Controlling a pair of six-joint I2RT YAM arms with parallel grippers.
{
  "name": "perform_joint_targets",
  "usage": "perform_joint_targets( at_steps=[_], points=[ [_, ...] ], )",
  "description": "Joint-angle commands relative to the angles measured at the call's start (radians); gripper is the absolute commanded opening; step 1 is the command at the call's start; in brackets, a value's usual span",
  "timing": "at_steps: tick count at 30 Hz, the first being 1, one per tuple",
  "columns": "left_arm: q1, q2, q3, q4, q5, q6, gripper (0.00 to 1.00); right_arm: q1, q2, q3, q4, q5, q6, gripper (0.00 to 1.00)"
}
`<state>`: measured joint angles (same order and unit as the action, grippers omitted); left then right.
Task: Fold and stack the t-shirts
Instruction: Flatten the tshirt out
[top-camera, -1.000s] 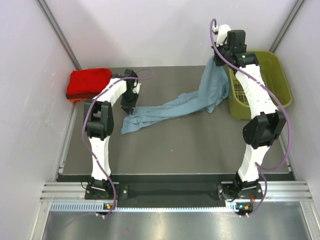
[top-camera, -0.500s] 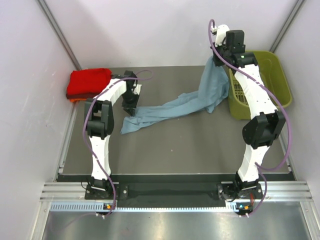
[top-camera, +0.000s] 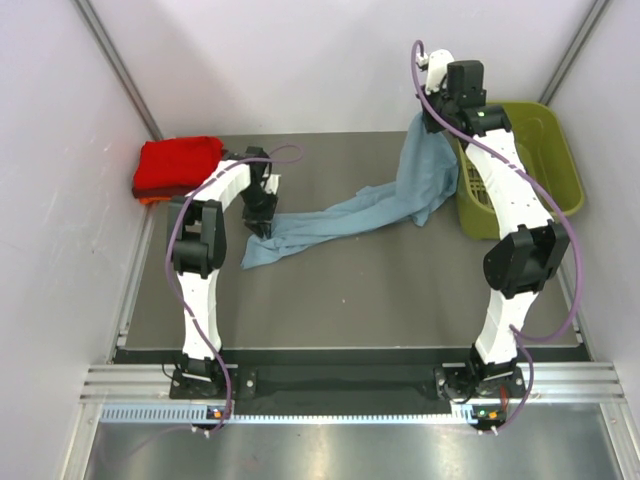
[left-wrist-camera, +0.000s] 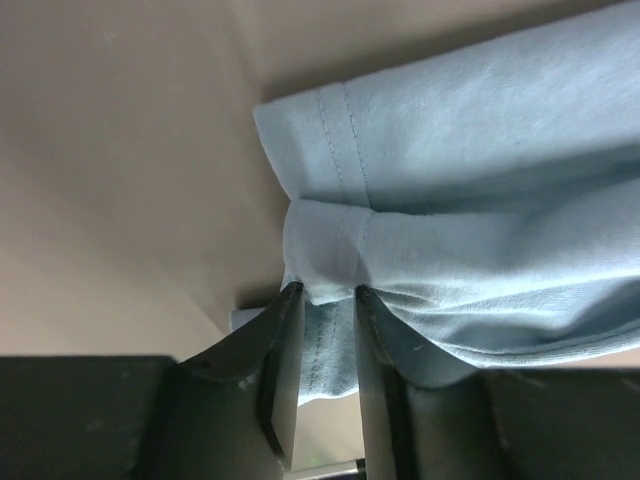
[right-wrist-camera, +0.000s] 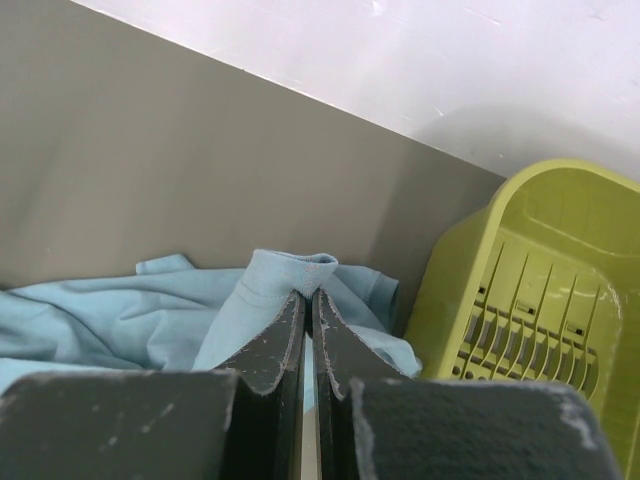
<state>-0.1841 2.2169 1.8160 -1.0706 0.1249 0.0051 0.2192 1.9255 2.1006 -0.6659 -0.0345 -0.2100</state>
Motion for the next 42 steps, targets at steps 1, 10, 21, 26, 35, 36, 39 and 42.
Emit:
perform_joint_targets(
  at_steps=[1,10,21,26,35,36,39,42],
  points=[
    [0.006,-0.005,-0.021,-0.015,0.039,-0.004,0.29,0.017,-0.01,0.012,0.051,0.015,-0.014,0.0],
    [0.008,-0.045,0.057,0.011,-0.066,0.001,0.03,0.028,-0.011,0.009,0.055,0.027,-0.022,0.0],
    [0.005,-0.137,0.391,0.066,-0.257,0.096,0.0,0.028,-0.005,0.082,0.083,0.119,-0.051,0.0],
    [0.005,-0.215,0.42,0.109,-0.312,0.137,0.0,0.023,-0.026,0.124,0.138,0.272,-0.054,0.0],
    [0.005,-0.477,0.345,0.366,-0.384,0.234,0.0,0.02,-0.276,0.113,0.193,0.332,-0.054,0.0],
    [0.005,-0.517,0.338,0.38,-0.395,0.237,0.0,0.019,-0.304,0.09,0.193,0.328,-0.049,0.0],
    [0.008,-0.581,0.344,0.35,-0.334,0.249,0.0,0.019,-0.41,0.053,0.198,0.32,-0.04,0.0],
    [0.008,-0.667,0.312,0.299,-0.208,0.253,0.0,0.02,-0.508,0.015,0.219,0.323,-0.037,0.0]
  ],
)
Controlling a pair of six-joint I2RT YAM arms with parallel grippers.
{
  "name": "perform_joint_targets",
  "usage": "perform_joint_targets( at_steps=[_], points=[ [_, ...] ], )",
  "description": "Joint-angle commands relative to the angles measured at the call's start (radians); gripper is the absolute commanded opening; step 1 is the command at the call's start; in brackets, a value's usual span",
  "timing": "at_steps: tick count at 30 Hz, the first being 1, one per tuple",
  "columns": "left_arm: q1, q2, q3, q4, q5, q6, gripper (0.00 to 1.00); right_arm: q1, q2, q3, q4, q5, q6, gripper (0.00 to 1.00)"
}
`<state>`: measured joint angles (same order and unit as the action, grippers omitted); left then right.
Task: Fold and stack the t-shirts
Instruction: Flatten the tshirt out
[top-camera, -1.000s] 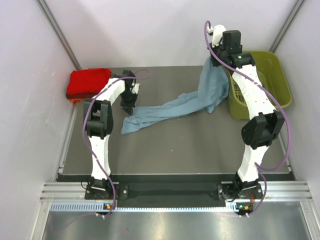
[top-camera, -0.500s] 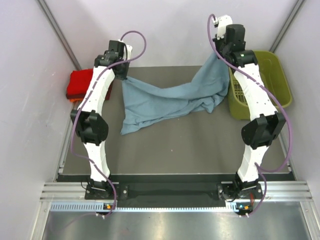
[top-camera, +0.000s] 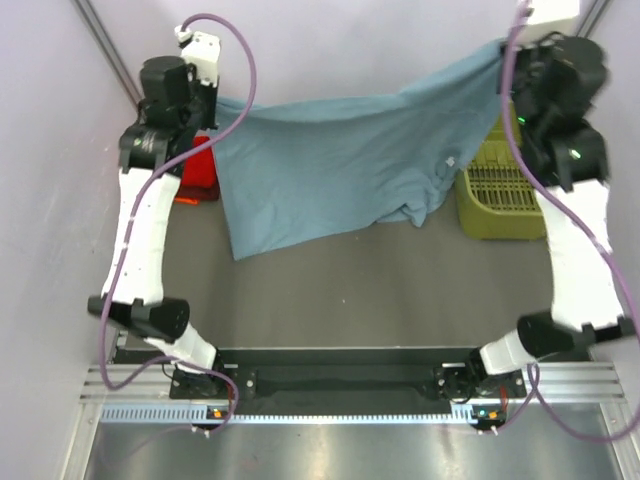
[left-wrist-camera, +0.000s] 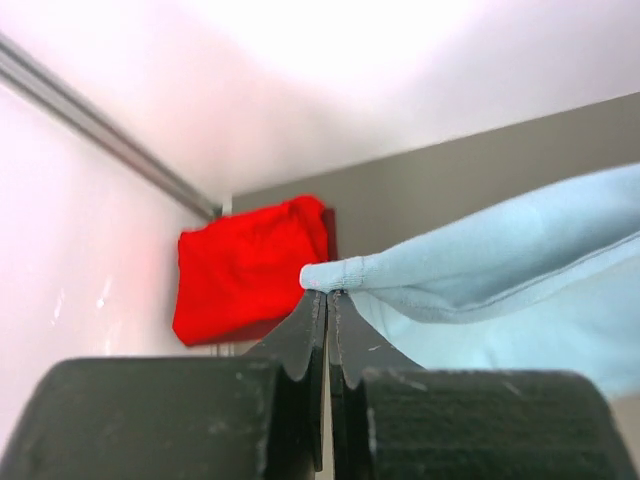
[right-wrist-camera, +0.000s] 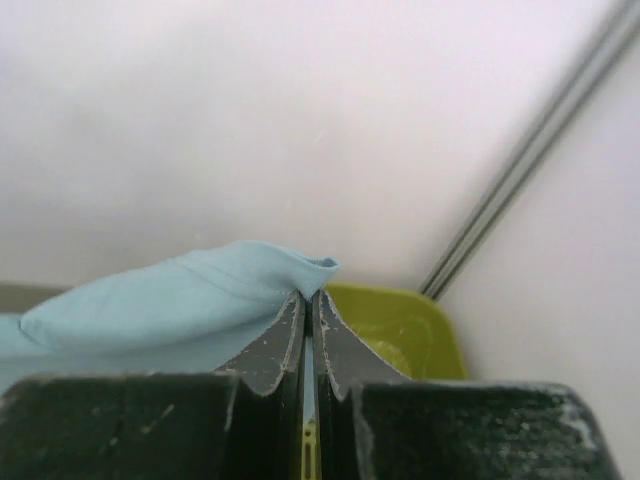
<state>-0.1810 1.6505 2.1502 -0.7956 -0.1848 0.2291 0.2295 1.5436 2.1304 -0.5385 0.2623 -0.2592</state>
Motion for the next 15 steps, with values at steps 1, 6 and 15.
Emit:
perform_joint_targets(
  at_steps=[1,6,15],
  points=[
    [0.005,-0.127,-0.036,0.013,0.138,0.027,0.0,0.008,-0.149,-0.021,0.091,0.029,0.015,0.0],
    [0.008,-0.289,-0.096,0.021,0.211,-0.057,0.0,0.008,-0.307,-0.076,0.063,0.028,0.024,0.0],
    [0.029,-0.504,-0.133,0.119,0.108,-0.016,0.0,-0.068,-0.53,-0.06,0.017,0.008,0.029,0.0]
  ],
)
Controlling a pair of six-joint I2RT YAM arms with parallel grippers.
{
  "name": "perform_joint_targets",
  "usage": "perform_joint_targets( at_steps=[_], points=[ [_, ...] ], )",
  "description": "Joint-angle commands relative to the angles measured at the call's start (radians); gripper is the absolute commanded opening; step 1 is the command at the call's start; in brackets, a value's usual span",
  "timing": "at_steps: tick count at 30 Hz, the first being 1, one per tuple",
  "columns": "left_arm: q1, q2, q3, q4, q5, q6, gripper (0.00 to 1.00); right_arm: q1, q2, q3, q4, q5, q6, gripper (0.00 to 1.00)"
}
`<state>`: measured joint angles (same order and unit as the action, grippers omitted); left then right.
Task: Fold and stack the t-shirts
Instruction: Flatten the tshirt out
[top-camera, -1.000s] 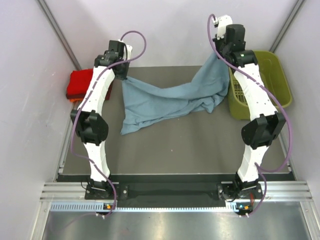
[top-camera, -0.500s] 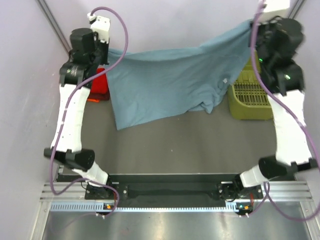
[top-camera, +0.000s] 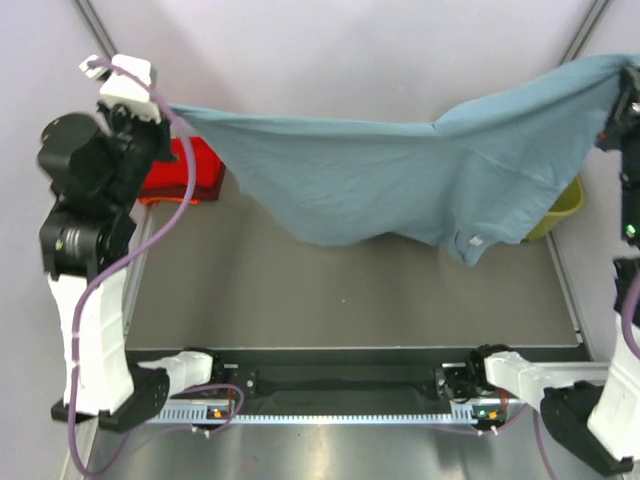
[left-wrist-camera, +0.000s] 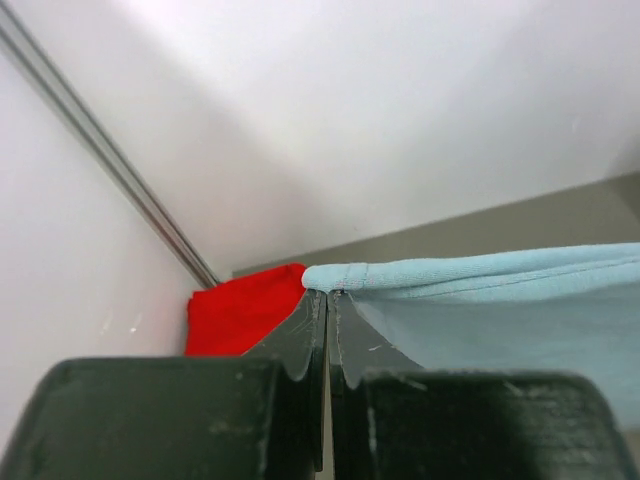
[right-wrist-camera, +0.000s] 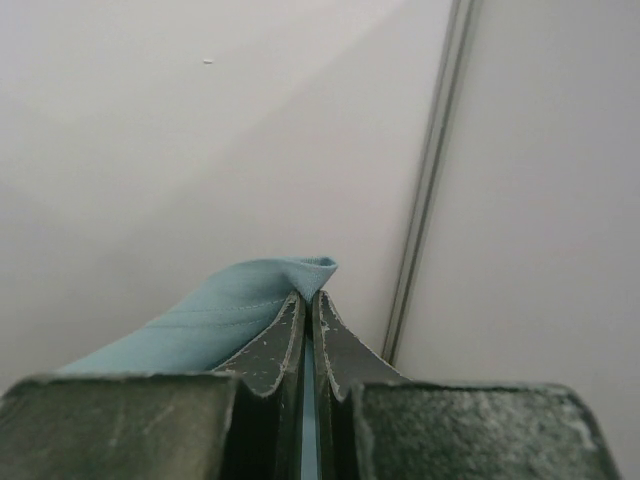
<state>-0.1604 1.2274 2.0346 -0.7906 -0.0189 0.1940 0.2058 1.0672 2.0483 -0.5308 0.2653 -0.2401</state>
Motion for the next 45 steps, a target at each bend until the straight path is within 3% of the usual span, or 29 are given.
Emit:
perform_joint_targets(
  at_steps=[1,5,9,11,15,21,23,27,32,37,38,41,45],
  points=[
    [0.009,-0.095,-0.014,0.119,-0.068,0.015,0.0,-0.063,-0.062,0.041,0.002,-0.004,0.034,0.0],
    [0.009,-0.138,0.064,0.048,-0.049,0.022,0.0,-0.092,-0.059,0.2,-0.075,-0.124,0.058,0.0],
    [0.007,-0.194,0.099,0.041,-0.045,0.016,0.0,-0.094,-0.006,0.402,-0.145,-0.13,0.082,0.0],
    [0.009,-0.183,0.146,0.01,-0.044,0.007,0.0,-0.095,-0.006,0.411,-0.159,-0.146,0.099,0.0],
    [0.009,-0.204,0.066,-0.039,-0.007,0.028,0.0,-0.097,-0.068,0.221,-0.176,-0.207,0.146,0.0],
    [0.009,-0.253,-0.051,-0.183,-0.004,-0.021,0.0,-0.132,-0.079,0.198,-0.431,-0.311,0.179,0.0],
    [0.009,-0.301,-0.152,-0.141,-0.048,-0.002,0.0,-0.132,-0.091,0.132,-0.414,-0.29,0.167,0.0],
    [0.009,-0.312,-0.478,-0.003,-0.064,0.033,0.0,-0.132,-0.043,-0.086,-0.225,-0.25,0.156,0.0],
    [0.009,-0.163,-0.648,0.111,-0.021,0.03,0.0,-0.129,0.17,-0.197,-0.097,-0.373,0.188,0.0],
    [0.012,0.038,-0.723,0.368,-0.108,0.035,0.0,-0.1,0.41,-0.269,0.075,-0.39,0.145,0.0],
    [0.015,0.125,-0.718,0.402,-0.124,0.051,0.0,-0.098,0.516,-0.255,0.098,-0.394,0.134,0.0],
    [0.048,0.309,-0.63,0.475,-0.168,0.047,0.0,-0.097,0.752,-0.11,0.143,-0.38,0.113,0.0],
    [0.077,0.483,-0.458,0.508,-0.234,0.035,0.0,-0.097,1.012,0.212,0.134,-0.347,0.101,0.0]
  ],
)
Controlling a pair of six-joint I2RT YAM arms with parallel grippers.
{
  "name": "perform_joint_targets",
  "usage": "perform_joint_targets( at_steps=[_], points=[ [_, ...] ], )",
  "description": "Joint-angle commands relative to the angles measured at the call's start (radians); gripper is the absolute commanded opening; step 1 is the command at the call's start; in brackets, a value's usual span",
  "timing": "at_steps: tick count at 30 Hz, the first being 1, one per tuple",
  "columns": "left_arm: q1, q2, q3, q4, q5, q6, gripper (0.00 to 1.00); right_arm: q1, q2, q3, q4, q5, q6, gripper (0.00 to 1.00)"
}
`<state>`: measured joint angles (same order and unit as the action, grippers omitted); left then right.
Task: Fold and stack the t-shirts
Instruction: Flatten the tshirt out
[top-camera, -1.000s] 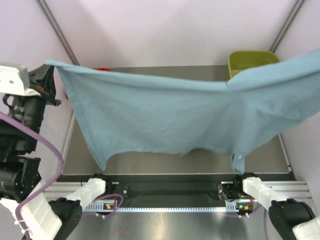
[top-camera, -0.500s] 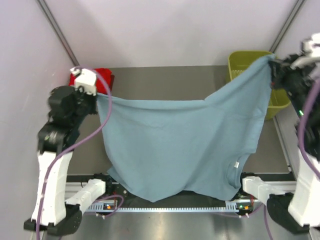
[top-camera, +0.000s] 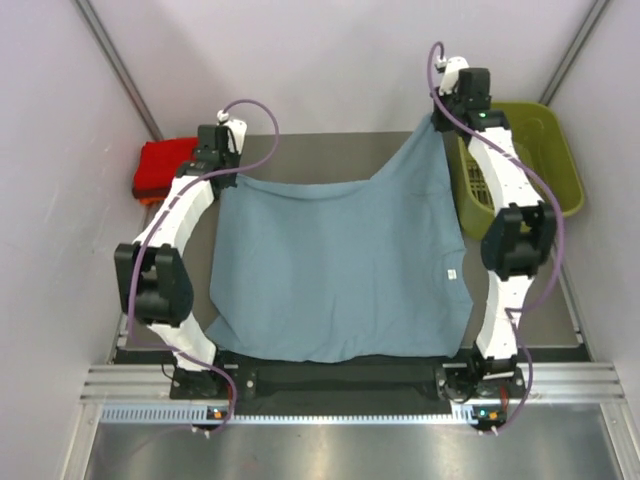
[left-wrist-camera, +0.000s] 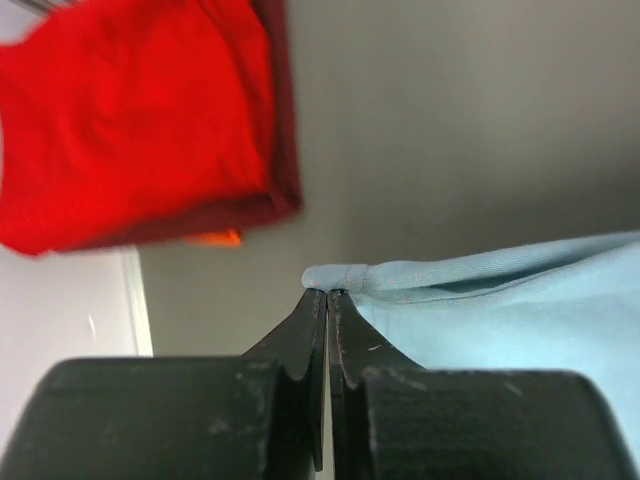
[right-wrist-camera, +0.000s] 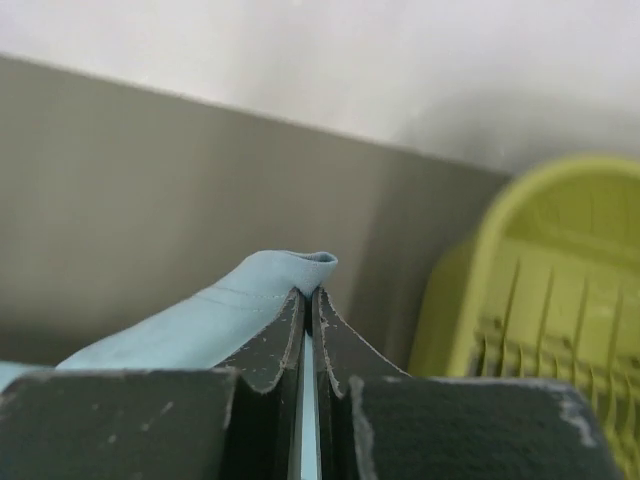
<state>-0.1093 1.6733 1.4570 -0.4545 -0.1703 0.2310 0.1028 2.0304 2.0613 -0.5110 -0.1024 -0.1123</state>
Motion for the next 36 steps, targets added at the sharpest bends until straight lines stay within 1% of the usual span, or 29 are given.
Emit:
perform_joint_targets(
  at_steps=[1,2,3,6,7,8,9,10,11,12,13,14,16,17,18,19,21,24,25,27,28,30,31,33,34,36],
  points=[
    [0.031,0.061,0.143,0.178,-0.103,-0.004,0.0,0.008,0.123,0.248,0.114,0.032,-0.03,0.0],
    [0.033,0.104,0.182,0.194,-0.106,-0.005,0.0,0.012,0.146,0.314,0.127,0.036,-0.033,0.0],
    [0.033,0.127,0.199,0.201,-0.107,0.001,0.0,0.014,0.165,0.327,0.146,0.04,-0.05,0.0],
    [0.033,0.218,0.282,0.223,-0.133,0.005,0.0,0.032,0.179,0.298,0.239,0.067,-0.084,0.0],
    [0.033,0.236,0.299,0.235,-0.141,0.005,0.0,0.038,0.157,0.275,0.273,0.098,-0.087,0.0],
    [0.033,0.261,0.31,0.252,-0.17,0.013,0.0,0.041,0.136,0.199,0.346,0.128,-0.084,0.0],
    [0.03,0.267,0.309,0.308,-0.185,0.016,0.0,0.044,0.108,0.154,0.389,0.139,-0.066,0.0],
    [0.03,0.263,0.302,0.338,-0.186,0.007,0.0,0.046,0.049,0.114,0.429,0.157,-0.056,0.0],
    [0.03,0.237,0.272,0.382,-0.173,0.004,0.0,0.057,0.024,0.071,0.487,0.162,-0.052,0.0],
    [0.03,0.226,0.257,0.425,-0.158,0.008,0.0,0.063,0.004,0.065,0.502,0.176,-0.067,0.0],
    [0.03,0.217,0.246,0.5,-0.158,0.014,0.0,0.072,-0.024,0.069,0.537,0.219,-0.078,0.0],
    [0.03,0.212,0.268,0.507,-0.156,0.008,0.0,0.08,-0.03,0.109,0.546,0.23,-0.082,0.0],
    [0.03,0.217,0.33,0.464,-0.155,-0.005,0.0,0.086,-0.053,0.169,0.534,0.242,-0.085,0.0],
    [0.03,0.207,0.382,0.459,-0.152,-0.024,0.0,0.095,-0.065,0.201,0.531,0.247,-0.093,0.0],
    [0.03,0.195,0.399,0.459,-0.14,-0.031,0.0,0.098,-0.082,0.207,0.529,0.248,-0.107,0.0],
    [0.03,0.165,0.422,0.42,-0.13,-0.036,0.0,0.101,-0.122,0.21,0.523,0.247,-0.112,0.0],
    [0.03,0.12,0.427,0.409,-0.104,-0.038,0.0,0.113,-0.165,0.211,0.513,0.253,-0.125,0.0],
    [0.03,0.007,0.405,0.375,-0.083,-0.035,0.0,0.126,-0.274,0.186,0.445,0.247,-0.119,0.0],
    [0.03,-0.057,0.395,0.357,-0.069,-0.033,0.0,0.13,-0.344,0.166,0.433,0.245,-0.118,0.0],
    [0.03,-0.128,0.35,0.304,-0.055,-0.044,0.0,0.143,-0.419,0.09,0.398,0.245,-0.113,0.0],
    [0.03,-0.203,0.309,0.286,-0.043,-0.045,0.0,0.147,-0.5,0.065,0.382,0.247,-0.115,0.0],
    [0.03,-0.286,0.261,0.244,0.006,-0.042,0.0,0.166,-0.59,-0.018,0.344,0.256,-0.119,0.0],
    [0.028,-0.366,0.217,0.238,0.017,-0.036,0.0,0.172,-0.67,-0.061,0.318,0.263,-0.121,0.0],
    [0.028,-0.443,0.188,0.209,0.046,-0.038,0.0,0.179,-0.742,-0.075,0.272,0.271,-0.109,0.0],
    [0.028,-0.507,0.174,0.194,0.055,-0.036,0.0,0.176,-0.803,-0.073,0.246,0.271,-0.107,0.0],
    [0.028,-0.569,0.166,0.168,0.072,-0.045,0.0,0.158,-0.857,-0.052,0.166,0.262,-0.096,0.0]
  ],
)
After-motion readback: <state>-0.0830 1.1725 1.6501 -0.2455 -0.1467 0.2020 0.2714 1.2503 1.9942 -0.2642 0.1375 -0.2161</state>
